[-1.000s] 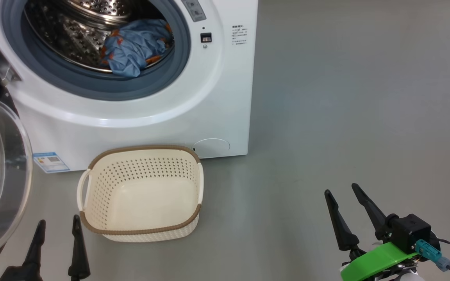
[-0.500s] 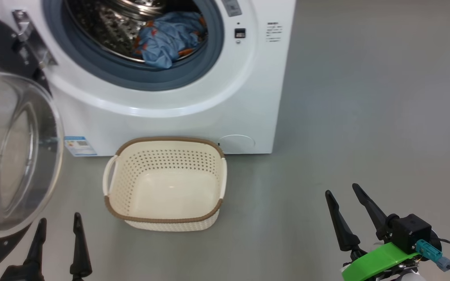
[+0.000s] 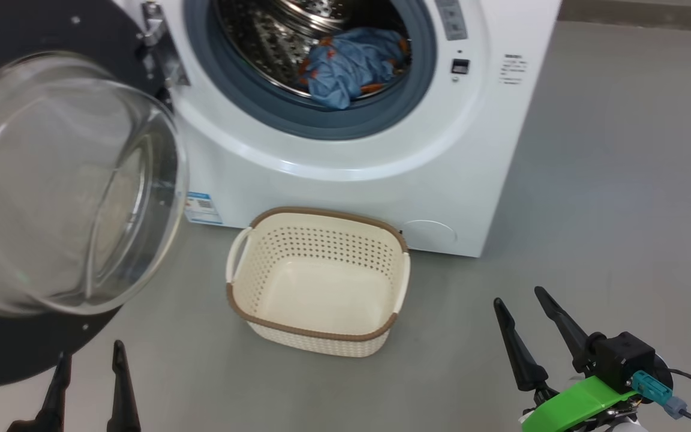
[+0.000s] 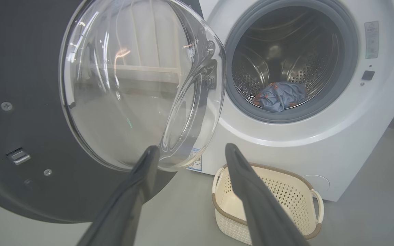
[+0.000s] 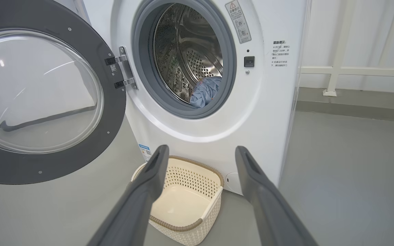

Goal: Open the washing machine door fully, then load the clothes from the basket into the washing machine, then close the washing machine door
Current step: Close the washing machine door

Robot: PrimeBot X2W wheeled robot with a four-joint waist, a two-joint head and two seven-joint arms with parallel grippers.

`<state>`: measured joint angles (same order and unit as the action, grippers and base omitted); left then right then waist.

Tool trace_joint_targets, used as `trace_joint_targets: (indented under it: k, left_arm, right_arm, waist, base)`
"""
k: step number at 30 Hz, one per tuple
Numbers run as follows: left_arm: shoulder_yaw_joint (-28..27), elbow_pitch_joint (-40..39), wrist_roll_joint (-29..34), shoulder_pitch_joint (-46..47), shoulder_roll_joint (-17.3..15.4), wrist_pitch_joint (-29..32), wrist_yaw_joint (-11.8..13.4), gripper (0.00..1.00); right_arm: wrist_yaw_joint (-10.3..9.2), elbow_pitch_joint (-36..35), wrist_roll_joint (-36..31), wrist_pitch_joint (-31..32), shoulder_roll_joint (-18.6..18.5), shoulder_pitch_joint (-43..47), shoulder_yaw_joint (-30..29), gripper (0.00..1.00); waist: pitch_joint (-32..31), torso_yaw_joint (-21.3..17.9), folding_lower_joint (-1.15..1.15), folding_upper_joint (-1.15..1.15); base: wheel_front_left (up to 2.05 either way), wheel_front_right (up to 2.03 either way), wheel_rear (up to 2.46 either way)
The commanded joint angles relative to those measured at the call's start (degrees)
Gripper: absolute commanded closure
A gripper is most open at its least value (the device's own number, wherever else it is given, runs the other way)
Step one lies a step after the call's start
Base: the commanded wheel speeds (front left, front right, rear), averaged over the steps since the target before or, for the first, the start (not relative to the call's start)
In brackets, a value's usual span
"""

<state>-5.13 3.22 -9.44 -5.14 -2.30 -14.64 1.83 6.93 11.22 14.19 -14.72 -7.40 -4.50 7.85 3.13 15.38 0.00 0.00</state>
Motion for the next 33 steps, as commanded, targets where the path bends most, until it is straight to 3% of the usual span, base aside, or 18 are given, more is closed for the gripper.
trace_joint_targets:
  k: [1, 17, 33]
  left_arm:
    - [-2.1, -1.2, -0.7, 0.4, -0.6, -0.4, 0.3, 0.0]
    - [-2.4, -0.4, -2.4, -0.5, -0.6, -0.4, 0.8, 0.0]
    - [-3.2, 0.1, -4.2, -1.0, -0.6, -0.4, 2.5, 0.0]
  right_arm:
    - [0.56, -1.1, 0.1, -0.3, -0.2, 0.1, 1.5, 0.0]
    - [0.56, -0.7, 0.3, -0.3, 0.0, 0.4, 1.8, 0.0]
    - [0.56, -0.4, 0.4, -0.3, 0.0, 0.2, 2.3, 0.0]
  waist:
    - [-1.1, 3.1, 0.0, 0.0]
    - [-1.6, 10.3, 0.0, 0.0]
    - [-1.6, 12.6, 0.0, 0.0]
  base:
    - [0.0, 0.0, 0.0]
    - [0.0, 0.0, 0.0]
    - [0.0, 0.0, 0.0]
